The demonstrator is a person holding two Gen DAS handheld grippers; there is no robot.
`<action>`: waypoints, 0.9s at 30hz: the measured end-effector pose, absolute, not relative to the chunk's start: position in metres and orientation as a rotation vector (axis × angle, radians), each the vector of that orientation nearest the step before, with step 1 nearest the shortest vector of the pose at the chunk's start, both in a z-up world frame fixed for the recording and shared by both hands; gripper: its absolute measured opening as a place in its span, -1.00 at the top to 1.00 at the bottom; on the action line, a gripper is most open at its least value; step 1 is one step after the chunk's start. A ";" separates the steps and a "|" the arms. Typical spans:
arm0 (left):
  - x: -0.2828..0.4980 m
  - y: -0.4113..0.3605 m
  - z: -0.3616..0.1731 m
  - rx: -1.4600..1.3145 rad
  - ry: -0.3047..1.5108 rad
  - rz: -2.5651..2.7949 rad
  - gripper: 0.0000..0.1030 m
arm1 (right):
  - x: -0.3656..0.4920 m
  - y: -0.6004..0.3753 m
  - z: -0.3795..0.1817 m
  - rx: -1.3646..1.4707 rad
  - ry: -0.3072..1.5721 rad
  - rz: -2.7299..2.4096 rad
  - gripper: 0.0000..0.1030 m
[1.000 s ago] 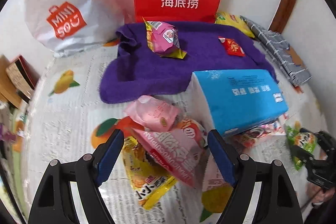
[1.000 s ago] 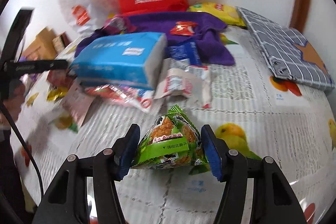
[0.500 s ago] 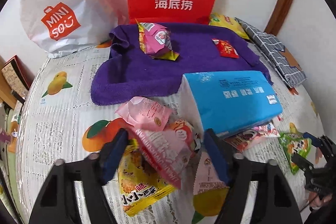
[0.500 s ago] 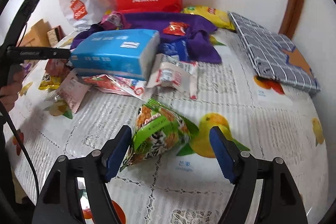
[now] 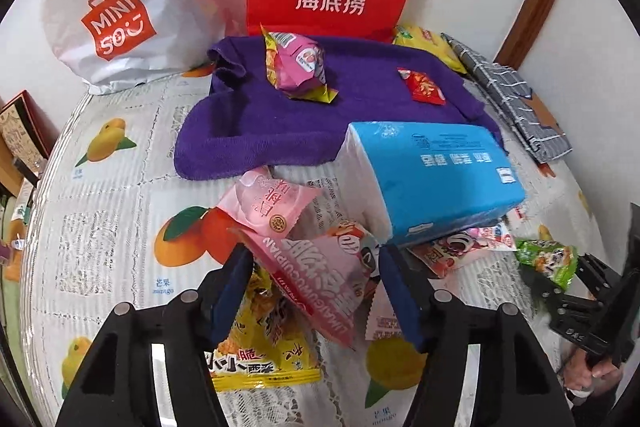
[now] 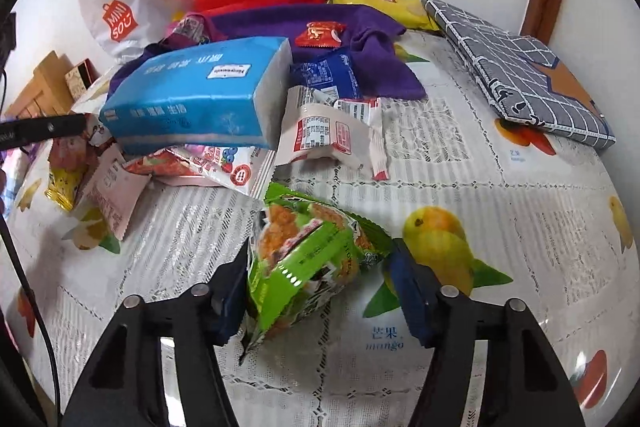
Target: Organize snacks
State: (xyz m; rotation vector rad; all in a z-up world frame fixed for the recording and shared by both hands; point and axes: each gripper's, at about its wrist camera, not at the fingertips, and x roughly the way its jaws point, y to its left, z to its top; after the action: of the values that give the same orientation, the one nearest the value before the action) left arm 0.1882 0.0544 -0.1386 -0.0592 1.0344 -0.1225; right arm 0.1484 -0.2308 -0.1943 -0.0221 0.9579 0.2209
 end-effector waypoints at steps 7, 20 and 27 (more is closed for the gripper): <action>0.180 0.069 -0.131 -0.122 1.023 -0.148 0.14 | 0.136 -0.238 -0.184 0.004 0.936 0.210 -0.08; 0.145 0.091 -0.103 -0.185 0.961 -0.194 0.18 | 0.104 -0.226 -0.147 0.042 0.860 0.186 -0.07; 0.130 0.100 -0.083 -0.207 0.921 -0.206 0.18 | 0.092 -0.216 -0.128 0.076 0.830 0.174 -0.07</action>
State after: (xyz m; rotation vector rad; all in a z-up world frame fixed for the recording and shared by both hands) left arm 0.1298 0.1000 -0.0832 -0.2074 0.9210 -0.2056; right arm 0.0922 -0.2164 -0.1277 0.0765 0.8301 0.1745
